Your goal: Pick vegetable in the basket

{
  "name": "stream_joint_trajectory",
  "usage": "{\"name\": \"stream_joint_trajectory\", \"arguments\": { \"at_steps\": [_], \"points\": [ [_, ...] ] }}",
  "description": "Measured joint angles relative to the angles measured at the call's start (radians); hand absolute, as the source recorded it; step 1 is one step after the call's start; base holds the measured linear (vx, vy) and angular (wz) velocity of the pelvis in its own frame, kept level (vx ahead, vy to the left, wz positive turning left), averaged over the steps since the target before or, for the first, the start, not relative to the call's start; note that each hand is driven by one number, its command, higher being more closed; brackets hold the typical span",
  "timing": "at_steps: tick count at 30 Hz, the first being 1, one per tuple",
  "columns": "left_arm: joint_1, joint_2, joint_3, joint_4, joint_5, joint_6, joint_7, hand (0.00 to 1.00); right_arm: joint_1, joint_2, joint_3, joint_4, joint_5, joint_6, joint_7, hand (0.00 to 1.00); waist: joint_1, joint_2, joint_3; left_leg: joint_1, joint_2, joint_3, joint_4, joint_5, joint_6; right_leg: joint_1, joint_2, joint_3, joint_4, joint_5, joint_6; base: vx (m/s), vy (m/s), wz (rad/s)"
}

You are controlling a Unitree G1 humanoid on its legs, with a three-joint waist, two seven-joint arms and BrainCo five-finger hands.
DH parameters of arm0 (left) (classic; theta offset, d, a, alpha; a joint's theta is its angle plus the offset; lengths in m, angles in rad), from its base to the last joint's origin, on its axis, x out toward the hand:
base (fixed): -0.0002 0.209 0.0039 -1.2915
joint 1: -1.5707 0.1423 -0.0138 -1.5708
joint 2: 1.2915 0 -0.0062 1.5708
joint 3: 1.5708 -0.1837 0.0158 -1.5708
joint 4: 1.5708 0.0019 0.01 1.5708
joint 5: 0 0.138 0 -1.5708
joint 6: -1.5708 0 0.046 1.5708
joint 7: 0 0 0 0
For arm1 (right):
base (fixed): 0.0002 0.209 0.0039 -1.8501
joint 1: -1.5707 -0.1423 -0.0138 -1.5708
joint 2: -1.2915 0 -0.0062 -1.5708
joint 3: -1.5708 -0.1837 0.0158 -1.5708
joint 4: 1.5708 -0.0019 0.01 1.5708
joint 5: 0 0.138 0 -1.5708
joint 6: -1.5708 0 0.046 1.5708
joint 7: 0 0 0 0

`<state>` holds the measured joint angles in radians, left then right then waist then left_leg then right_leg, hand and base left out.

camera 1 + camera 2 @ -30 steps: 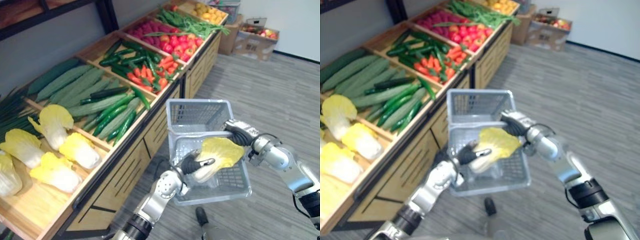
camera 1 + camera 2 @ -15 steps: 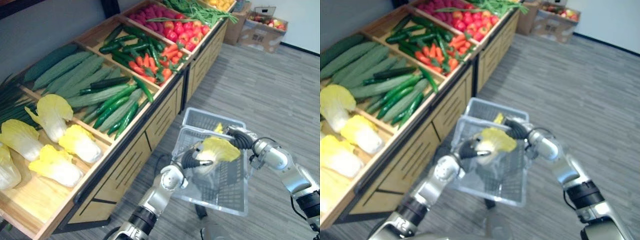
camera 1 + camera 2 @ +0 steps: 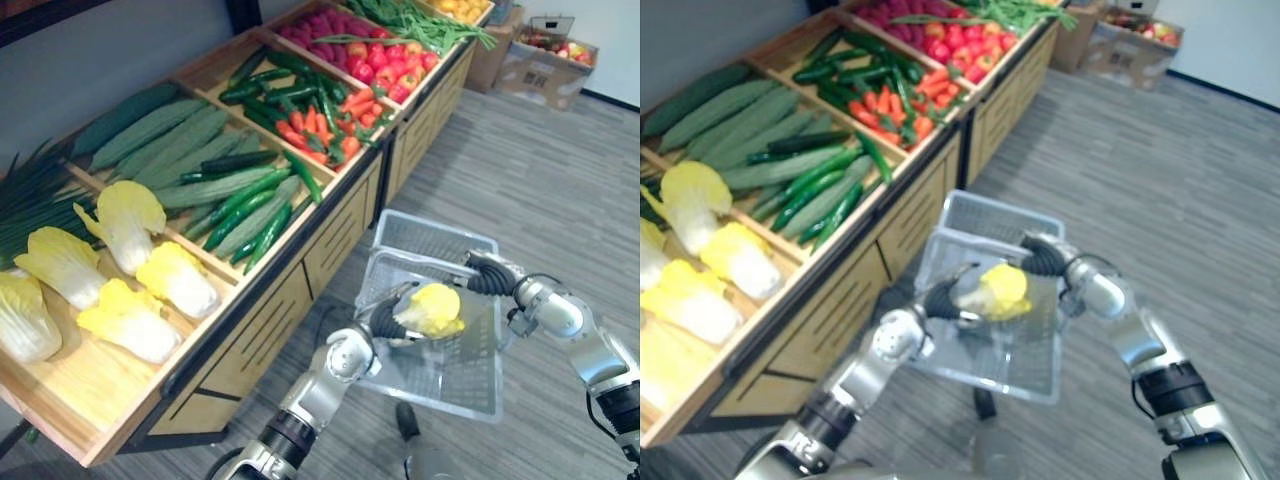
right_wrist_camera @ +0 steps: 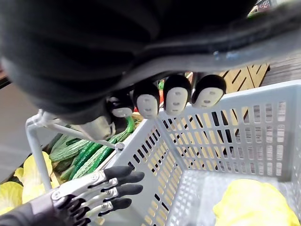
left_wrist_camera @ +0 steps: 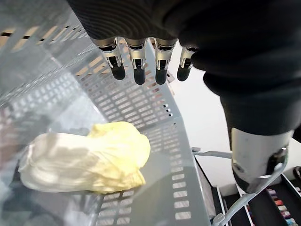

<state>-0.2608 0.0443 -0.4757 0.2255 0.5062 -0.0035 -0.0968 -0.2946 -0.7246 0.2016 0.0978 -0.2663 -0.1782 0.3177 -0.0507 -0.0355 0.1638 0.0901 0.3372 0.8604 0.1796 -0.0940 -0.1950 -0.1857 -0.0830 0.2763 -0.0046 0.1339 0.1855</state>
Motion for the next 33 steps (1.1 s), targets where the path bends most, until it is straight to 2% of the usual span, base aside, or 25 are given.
{"name": "stream_joint_trajectory", "arguments": {
  "at_steps": [4, 6, 8, 9, 11, 12, 14, 16, 19, 20, 22, 24, 26, 27, 28, 30, 31, 33],
  "points": [
    [-0.003, 0.008, -0.041, -0.102, -0.045, -0.011, -0.009, 0.00, 0.004, 0.002, -0.007, 0.039, -0.010, 0.001, 0.000, 1.00, 0.003, 0.003, 0.001, 0.002, 0.004, 0.000, 0.005, -0.005, -0.001, 0.012, 0.003, -0.003, 0.000, 0.000, 0.000, 0.00, 0.009, 0.03],
    [-0.003, 0.060, -0.095, -0.210, -0.103, -0.021, -0.017, 0.00, 0.009, 0.027, -0.037, 0.055, -0.013, 0.003, -0.001, 1.00, 0.007, 0.007, 0.002, 0.004, 0.007, 0.002, 0.005, -0.006, -0.003, 0.015, 0.004, -0.005, 0.000, 0.000, 0.000, 0.00, 0.008, 0.03],
    [-0.007, 0.140, -0.155, -0.343, -0.230, -0.061, -0.051, 0.00, 0.009, 0.040, -0.051, 0.072, -0.032, 0.004, -0.010, 1.00, 0.015, 0.014, 0.001, 0.011, 0.013, 0.009, 0.006, -0.012, -0.012, 0.017, 0.008, -0.006, 0.002, 0.000, 0.000, -0.01, 0.006, -0.07],
    [-0.018, 0.205, -0.199, -0.447, -0.374, -0.100, -0.085, 0.00, 0.018, 0.045, -0.052, 0.084, -0.048, 0.006, -0.023, 1.00, 0.026, 0.024, 0.001, 0.024, 0.022, 0.016, 0.009, -0.014, -0.016, 0.030, 0.010, -0.008, 0.003, 0.000, 0.000, 0.00, 0.004, -0.03],
    [-0.020, 0.266, -0.226, -0.536, -0.533, -0.140, -0.106, 0.00, 0.025, 0.079, -0.058, 0.107, -0.050, 0.006, -0.050, 1.00, 0.029, 0.031, -0.003, 0.031, 0.036, 0.013, 0.015, -0.016, -0.019, 0.040, 0.017, -0.025, 0.006, 0.000, 0.000, -0.01, -0.007, 0.07],
    [-0.020, 0.322, -0.244, -0.612, -0.696, -0.163, -0.125, 0.00, 0.032, 0.111, -0.065, 0.137, -0.052, 0.006, -0.075, 1.00, 0.031, 0.031, -0.003, 0.032, 0.040, 0.005, 0.015, -0.015, -0.019, 0.048, 0.017, -0.039, 0.007, -0.004, -0.005, -0.01, -0.020, 0.17],
    [-0.020, 0.351, -0.253, -0.645, -0.770, -0.165, -0.128, 0.00, 0.047, 0.125, -0.073, 0.157, -0.057, 0.007, -0.096, 1.00, 0.035, 0.033, -0.005, 0.031, 0.042, 0.002, 0.014, -0.014, -0.019, 0.052, 0.015, -0.052, 0.007, -0.005, -0.007, -0.01, -0.008, 0.22],
    [-0.021, 0.432, -0.268, -0.709, -0.926, -0.170, -0.129, 0.00, 0.096, 0.190, -0.137, 0.235, -0.096, 0.027, -0.162, 1.00, 0.054, 0.044, -0.018, 0.010, 0.037, -0.028, 0.007, -0.003, -0.013, 0.055, -0.001, -0.093, 0.007, -0.009, -0.007, -0.01, 0.007, 0.50],
    [-0.018, 0.544, -0.266, -0.755, -1.024, -0.169, -0.129, 0.00, 0.154, 0.251, -0.236, 0.359, -0.126, 0.050, -0.210, 1.00, 0.064, 0.052, -0.040, -0.018, 0.016, -0.089, -0.041, 0.035, -0.005, 0.071, -0.031, -0.188, 0.007, -0.014, -0.009, 0.00, 0.005, 0.79],
    [-0.014, 0.581, -0.260, -0.781, -1.061, -0.169, -0.129, 0.00, 0.179, 0.271, -0.282, 0.406, -0.126, 0.061, -0.229, 1.00, 0.080, 0.052, -0.041, -0.018, 0.003, -0.114, -0.068, 0.052, 0.001, 0.083, -0.040, -0.227, 0.007, -0.014, -0.009, 0.00, 0.005, 0.76],
    [0.034, 0.612, -0.214, -0.830, -1.097, -0.171, -0.129, 0.00, 0.210, 0.304, -0.358, 0.472, -0.126, 0.073, -0.251, 1.00, 0.087, 0.052, -0.045, -0.025, -0.021, -0.162, -0.114, 0.074, 0.015, 0.099, -0.058, -0.284, 0.007, -0.015, -0.010, -0.02, 0.027, 0.80],
    [0.120, 0.610, -0.133, -0.854, -1.134, -0.180, -0.124, 0.00, 0.254, 0.324, -0.416, 0.526, -0.126, 0.085, -0.277, 1.00, 0.088, 0.050, -0.070, -0.042, -0.053, -0.214, -0.167, 0.105, 0.028, 0.104, -0.079, -0.338, 0.007, -0.021, -0.006, -0.01, 0.039, 0.87],
    [0.272, 0.569, 0.027, -0.842, -1.133, -0.195, -0.092, 0.00, 0.298, 0.357, -0.492, 0.621, -0.123, 0.087, -0.313, 1.00, 0.088, 0.043, -0.097, -0.051, -0.092, -0.274, -0.246, 0.153, 0.042, 0.113, -0.096, -0.392, 0.005, -0.032, -0.009, 0.03, 0.043, 0.80],
    [0.306, 0.553, 0.063, -0.830, -1.133, -0.196, -0.080, 0.00, 0.304, 0.365, -0.505, 0.647, -0.122, 0.087, -0.316, 1.00, 0.088, 0.040, -0.099, -0.049, -0.102, -0.290, -0.262, 0.167, 0.043, 0.122, -0.101, -0.404, 0.002, -0.037, -0.009, 0.01, 0.060, 0.76],
    [0.356, 0.513, 0.126, -0.792, -1.131, -0.197, -0.061, 0.00, 0.314, 0.383, -0.533, 0.690, -0.113, 0.088, -0.330, 1.00, 0.089, 0.028, -0.106, -0.054, -0.117, -0.324, -0.281, 0.182, 0.049, 0.129, -0.114, -0.427, 0.002, -0.053, -0.005, 0.02, 0.053, 0.69],
    [0.412, 0.420, 0.216, -0.697, -1.109, -0.193, -0.035, 0.00, 0.320, 0.387, -0.577, 0.722, -0.094, 0.089, -0.346, 1.00, 0.091, 0.024, -0.109, -0.075, -0.134, -0.365, -0.282, 0.189, 0.059, 0.143, -0.126, -0.460, -0.002, -0.058, -0.006, -0.01, 0.048, 0.66],
    [0.436, 0.355, 0.280, -0.634, -1.069, -0.189, -0.004, 0.00, 0.330, 0.392, -0.588, 0.746, -0.070, 0.087, -0.353, 1.00, 0.092, 0.019, -0.118, -0.092, -0.138, -0.393, -0.282, 0.192, 0.062, 0.144, -0.132, -0.482, -0.001, -0.065, -0.007, -0.04, 0.037, 0.51],
    [0.478, 0.280, 0.374, -0.557, -1.017, -0.186, 0.033, 0.00, 0.349, 0.413, -0.597, 0.776, -0.025, 0.086, -0.354, 1.00, 0.091, 0.015, -0.123, -0.109, -0.142, -0.435, -0.282, 0.197, 0.068, 0.146, -0.134, -0.511, 0.001, -0.079, -0.010, 0.00, 0.017, 0.51]
  ]
}}
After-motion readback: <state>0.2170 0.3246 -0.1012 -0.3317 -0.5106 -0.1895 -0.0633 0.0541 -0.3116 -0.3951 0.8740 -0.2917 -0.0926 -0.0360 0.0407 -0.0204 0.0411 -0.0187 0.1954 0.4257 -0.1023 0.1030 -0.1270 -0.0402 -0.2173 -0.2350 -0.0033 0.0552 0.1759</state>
